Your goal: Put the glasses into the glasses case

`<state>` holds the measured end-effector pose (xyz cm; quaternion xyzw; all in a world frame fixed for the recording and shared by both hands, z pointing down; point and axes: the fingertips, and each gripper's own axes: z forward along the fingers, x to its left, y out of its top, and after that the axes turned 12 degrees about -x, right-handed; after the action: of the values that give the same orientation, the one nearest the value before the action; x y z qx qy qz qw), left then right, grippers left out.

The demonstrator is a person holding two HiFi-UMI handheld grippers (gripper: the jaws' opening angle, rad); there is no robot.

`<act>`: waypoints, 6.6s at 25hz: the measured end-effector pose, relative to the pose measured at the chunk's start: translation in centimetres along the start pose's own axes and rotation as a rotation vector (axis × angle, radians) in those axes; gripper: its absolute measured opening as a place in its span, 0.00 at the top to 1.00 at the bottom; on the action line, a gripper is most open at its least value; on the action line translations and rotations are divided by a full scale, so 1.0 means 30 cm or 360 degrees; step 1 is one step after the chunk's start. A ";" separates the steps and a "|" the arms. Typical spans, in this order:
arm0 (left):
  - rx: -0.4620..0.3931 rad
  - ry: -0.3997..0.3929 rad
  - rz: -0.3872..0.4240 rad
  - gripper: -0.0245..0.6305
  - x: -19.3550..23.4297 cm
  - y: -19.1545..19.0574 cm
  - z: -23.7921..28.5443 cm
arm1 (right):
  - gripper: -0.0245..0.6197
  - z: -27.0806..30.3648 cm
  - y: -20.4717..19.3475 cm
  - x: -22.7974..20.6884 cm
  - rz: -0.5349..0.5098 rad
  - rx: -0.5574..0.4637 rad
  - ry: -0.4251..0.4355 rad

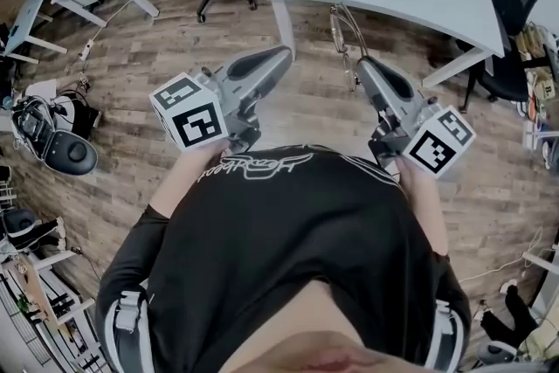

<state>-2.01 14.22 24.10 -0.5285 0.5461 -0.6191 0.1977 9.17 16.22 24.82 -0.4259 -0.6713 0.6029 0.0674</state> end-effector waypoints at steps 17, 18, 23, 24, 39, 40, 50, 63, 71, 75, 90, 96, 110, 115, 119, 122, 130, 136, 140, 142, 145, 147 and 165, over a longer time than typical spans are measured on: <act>-0.0041 0.0033 -0.0029 0.95 0.137 0.010 0.041 | 0.92 0.111 -0.010 -0.105 -0.0010 -0.0004 0.0011; -0.0039 0.0026 -0.0026 0.95 0.154 0.017 0.052 | 0.92 0.127 -0.011 -0.117 -0.0011 -0.0005 0.0009; -0.0014 -0.0005 -0.0010 0.95 0.266 0.062 0.126 | 0.92 0.222 -0.008 -0.214 0.0003 -0.0012 -0.0027; -0.0003 -0.0010 -0.0016 0.95 0.296 0.068 0.140 | 0.92 0.245 -0.010 -0.236 0.0008 -0.0012 -0.0038; 0.0113 -0.0014 -0.0175 0.95 0.865 0.225 0.470 | 0.92 0.698 0.033 -0.669 0.0078 0.0033 -0.0225; 0.0119 -0.0018 -0.0185 0.95 0.897 0.232 0.492 | 0.92 0.724 0.035 -0.699 0.0081 0.0036 -0.0238; 0.0193 -0.0083 -0.0245 0.95 1.159 0.283 0.660 | 0.92 0.927 0.045 -0.928 0.0120 0.0014 -0.0341; 0.0290 -0.0118 -0.0313 0.95 1.381 0.244 0.791 | 0.92 1.045 -0.008 -1.166 0.0154 0.0036 -0.0475; 0.0355 -0.0083 -0.0361 0.95 1.481 0.181 0.829 | 0.92 1.078 -0.090 -1.297 0.0168 0.0121 -0.0549; 0.0387 -0.0070 -0.0381 0.95 1.508 0.158 0.834 | 0.92 1.082 -0.140 -1.350 0.0198 0.0164 -0.0593; 0.0431 -0.0032 -0.0436 0.95 1.584 0.090 0.821 | 0.92 1.057 -0.411 -1.504 0.0257 0.0407 -0.0765; 0.0442 -0.0017 -0.0456 0.95 1.598 0.066 0.809 | 0.92 1.036 -0.489 -1.534 0.0280 0.0502 -0.0798; 0.0473 0.0028 -0.0494 0.95 1.614 0.022 0.811 | 0.92 1.001 -0.584 -1.581 0.0209 0.0685 -0.0859; 0.0499 0.0040 -0.0504 0.95 1.619 0.005 0.810 | 0.92 1.000 -0.592 -1.588 0.0202 0.0711 -0.0867; 0.0502 0.0037 -0.0506 0.95 1.620 0.003 0.816 | 0.92 0.993 -0.598 -1.592 0.0130 0.0803 -0.0880; 0.0497 0.0032 -0.0507 0.95 1.619 0.006 0.817 | 0.92 0.988 -0.607 -1.589 0.0079 0.0874 -0.0891; 0.0488 0.0023 -0.0516 0.95 1.607 0.005 0.829 | 0.92 0.961 -0.630 -1.600 -0.0087 0.1072 -0.0941; 0.0459 0.0046 -0.0531 0.95 1.629 0.022 0.830 | 0.92 0.966 -0.620 -1.622 -0.0166 0.1155 -0.0960; 0.0429 0.0057 -0.0560 0.95 1.637 0.030 0.822 | 0.92 0.967 -0.610 -1.628 -0.0176 0.1191 -0.0949; 0.0409 0.0064 -0.0575 0.95 1.643 0.033 0.816 | 0.91 0.969 -0.610 -1.628 -0.0174 0.1209 -0.0934; 0.0382 0.0083 -0.0595 0.95 1.661 0.036 0.794 | 0.91 0.979 -0.615 -1.623 -0.0180 0.1238 -0.0900; 0.0377 0.0092 -0.0605 0.95 1.668 0.033 0.782 | 0.91 0.985 -0.616 -1.623 -0.0183 0.1239 -0.0887; 0.0279 0.0168 -0.0516 0.95 1.530 0.057 0.689 | 0.81 1.089 -0.310 -1.437 -0.0414 0.0630 -0.0634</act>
<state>-1.26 -33.75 39.52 -0.5572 0.4074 -0.7149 0.1116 11.96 -35.65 42.49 -0.1885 -0.5897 0.7799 0.0926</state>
